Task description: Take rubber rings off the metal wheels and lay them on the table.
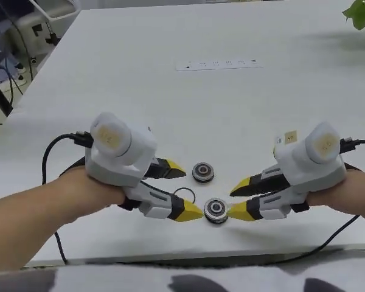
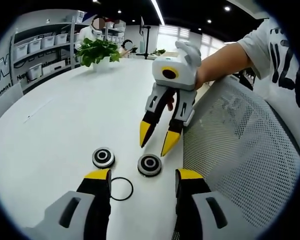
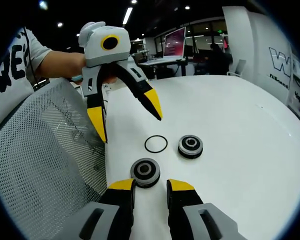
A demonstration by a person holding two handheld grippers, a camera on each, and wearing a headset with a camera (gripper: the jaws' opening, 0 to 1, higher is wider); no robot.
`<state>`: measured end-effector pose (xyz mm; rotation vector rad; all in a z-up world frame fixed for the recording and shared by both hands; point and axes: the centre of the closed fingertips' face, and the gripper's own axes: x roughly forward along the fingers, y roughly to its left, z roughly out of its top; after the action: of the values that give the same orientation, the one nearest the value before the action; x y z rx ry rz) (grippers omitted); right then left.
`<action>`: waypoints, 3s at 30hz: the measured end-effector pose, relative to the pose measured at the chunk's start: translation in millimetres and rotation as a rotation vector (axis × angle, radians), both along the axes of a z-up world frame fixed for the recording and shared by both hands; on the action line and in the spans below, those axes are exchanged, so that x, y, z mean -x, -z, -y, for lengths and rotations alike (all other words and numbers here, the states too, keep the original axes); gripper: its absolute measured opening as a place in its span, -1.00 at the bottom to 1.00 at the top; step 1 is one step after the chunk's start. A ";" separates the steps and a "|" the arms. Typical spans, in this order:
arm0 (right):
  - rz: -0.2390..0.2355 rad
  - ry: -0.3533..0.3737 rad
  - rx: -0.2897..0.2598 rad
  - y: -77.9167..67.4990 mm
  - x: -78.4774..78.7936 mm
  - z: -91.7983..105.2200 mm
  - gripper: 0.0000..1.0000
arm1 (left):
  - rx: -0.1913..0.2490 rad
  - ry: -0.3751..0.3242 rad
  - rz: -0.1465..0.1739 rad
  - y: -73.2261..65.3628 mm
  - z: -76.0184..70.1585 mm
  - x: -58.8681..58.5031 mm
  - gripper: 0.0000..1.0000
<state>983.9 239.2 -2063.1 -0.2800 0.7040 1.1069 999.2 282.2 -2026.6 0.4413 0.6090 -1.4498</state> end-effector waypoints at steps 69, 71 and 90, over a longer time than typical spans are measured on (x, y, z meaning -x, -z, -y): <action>-0.029 -0.022 0.019 18.5 5.8 -3.4 -0.98 | -0.049 0.116 0.113 35.8 34.4 12.3 -0.85; -0.034 -0.017 0.020 18.7 4.9 -3.0 -1.00 | -0.048 0.117 0.115 35.8 34.2 12.0 -0.85; -0.155 0.101 -0.030 17.2 2.1 1.2 -1.00 | -0.043 0.110 0.124 35.6 34.2 11.5 -0.86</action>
<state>981.8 238.0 -2080.2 -0.1325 0.8299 1.0497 987.6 247.9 -2062.2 0.6024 0.5239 -1.5030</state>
